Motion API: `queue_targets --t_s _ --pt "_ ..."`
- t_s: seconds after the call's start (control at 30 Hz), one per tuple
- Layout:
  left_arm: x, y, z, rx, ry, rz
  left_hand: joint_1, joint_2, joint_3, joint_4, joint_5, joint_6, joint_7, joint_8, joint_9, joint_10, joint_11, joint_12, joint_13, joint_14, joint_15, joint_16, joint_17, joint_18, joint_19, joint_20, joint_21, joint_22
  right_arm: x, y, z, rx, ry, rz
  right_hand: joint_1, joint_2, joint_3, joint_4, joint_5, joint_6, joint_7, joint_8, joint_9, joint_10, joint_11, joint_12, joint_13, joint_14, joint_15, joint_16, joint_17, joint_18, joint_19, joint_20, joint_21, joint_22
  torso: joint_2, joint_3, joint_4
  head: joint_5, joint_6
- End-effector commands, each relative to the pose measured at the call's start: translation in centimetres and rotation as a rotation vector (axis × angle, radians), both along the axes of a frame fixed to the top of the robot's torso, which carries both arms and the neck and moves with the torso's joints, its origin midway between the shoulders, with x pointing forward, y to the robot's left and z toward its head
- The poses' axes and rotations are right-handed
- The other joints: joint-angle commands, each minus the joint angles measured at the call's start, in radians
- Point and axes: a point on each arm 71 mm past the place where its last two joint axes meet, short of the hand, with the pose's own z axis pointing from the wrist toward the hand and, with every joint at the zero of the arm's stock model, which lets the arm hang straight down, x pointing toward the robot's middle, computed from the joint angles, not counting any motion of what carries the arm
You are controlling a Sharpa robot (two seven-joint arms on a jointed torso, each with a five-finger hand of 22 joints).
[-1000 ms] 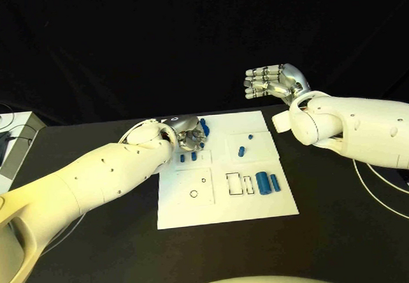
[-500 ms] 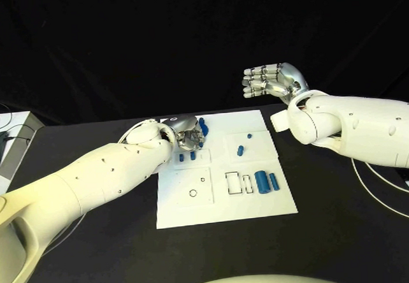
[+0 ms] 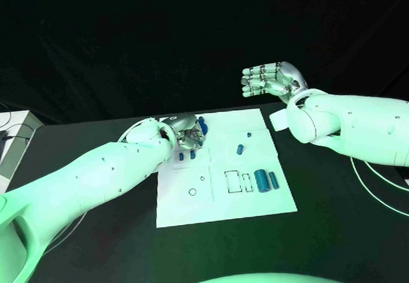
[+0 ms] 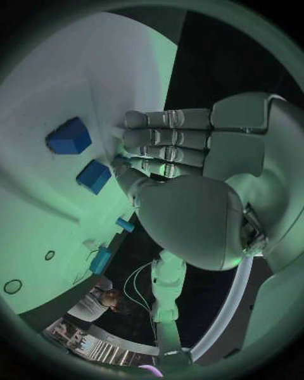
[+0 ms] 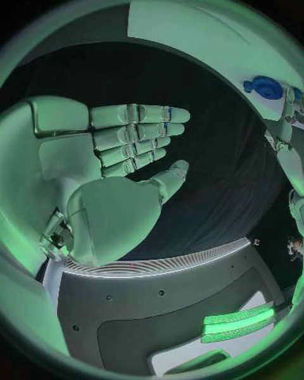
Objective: Assemble the parts on the task board
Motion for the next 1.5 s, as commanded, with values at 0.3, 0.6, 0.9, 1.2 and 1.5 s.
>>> queue_targets --t_s 0.3,0.6,0.9,1.2,1.5 --pt "-0.3 -0.1 -0.4 -0.023 0.013 -0.005 0.012 0.035 0.006 -0.02 -0.005 0.091 -0.003 -0.002 0.002 0.093 -0.028 0.0 0.003 0.052 -0.025 0.054 0.025 0.02 0.024 -0.015 0.026 0.019 0.0 0.2 -0.1 0.003 -0.008 0.02 -0.002 -0.007 0.019 -0.002 0.016 0.021 0.0 -0.002 0.001 0.022 -0.001 0.0 0.002 -0.006 0.002 -0.001 -0.001 0.007 -0.003 -0.001 -0.004 0.001 -0.002 -0.0009 -0.0002 0.002 -0.003" --pt "-0.2 0.1 -0.1 -0.064 -0.017 0.01 0.0 0.049 0.041 -0.068 -0.005 0.105 0.001 -0.004 0.001 0.107 -0.03 -0.001 0.003 0.071 -0.031 0.06 0.046 0.02 0.026 -0.028 0.059 0.031 0.0 0.2 -0.1 0.002 -0.006 0.02 -0.003 -0.008 0.023 -0.002 0.019 0.029 0.0 -0.001 0.001 0.031 -0.002 0.001 0.002 -0.006 0.002 -0.001 -0.001 0.006 -0.003 -0.001 -0.004 0.001 -0.001 -0.0011 -0.0004 0.002 0.0" --pt "-0.4 0.6 0.2 -0.103 -0.03 0.016 -0.01 0.046 0.047 -0.078 -0.004 0.094 0.005 -0.004 0.0 0.097 -0.025 -0.001 0.003 0.074 -0.028 0.058 0.054 0.021 0.024 -0.027 0.068 0.029 0.0 0.1 -0.2 0.0 -0.005 0.019 -0.005 -0.007 0.026 -0.001 0.019 0.034 0.0 -0.001 0.001 0.039 -0.002 0.001 0.002 -0.003 0.001 -0.001 -0.001 0.007 0.0 -0.002 -0.003 0.001 -0.002 -0.0014 0.0 0.001 0.002" --pt "-0.8 1.8 1.5 -0.171 -0.002 0.027 -0.015 0.044 0.035 -0.074 -0.003 0.092 0.005 -0.004 0.001 0.094 -0.025 -0.001 0.003 0.071 -0.027 0.059 0.059 0.02 0.022 -0.025 0.064 0.024 0.0 -0.2 -0.3 -0.003 -0.004 0.013 -0.006 -0.01 0.032 -0.001 0.021 0.037 0.0 -0.001 0.001 0.042 -0.002 0.001 0.002 -0.004 0.001 -0.001 -0.001 0.006 -0.001 -0.002 -0.003 0.001 -0.005 -0.0011 0.0051 0.001 0.002" --pt "-1.0 3.6 2.7 -0.194 0.017 0.048 -0.017 0.042 0.029 -0.07 -0.004 0.089 0.006 -0.004 0.0 0.09 -0.024 -0.001 0.003 0.068 -0.025 0.058 0.061 0.018 0.021 -0.024 0.06 0.022 -0.1 -0.6 -0.3 -0.006 -0.003 0.006 -0.006 -0.01 0.032 -0.001 0.021 0.037 0.0 -0.001 0.001 0.042 -0.002 0.001 0.002 -0.004 0.001 -0.001 -0.001 0.006 -0.001 -0.002 -0.003 0.001 -0.013 -0.0028 0.0145 -0.003 -0.003"
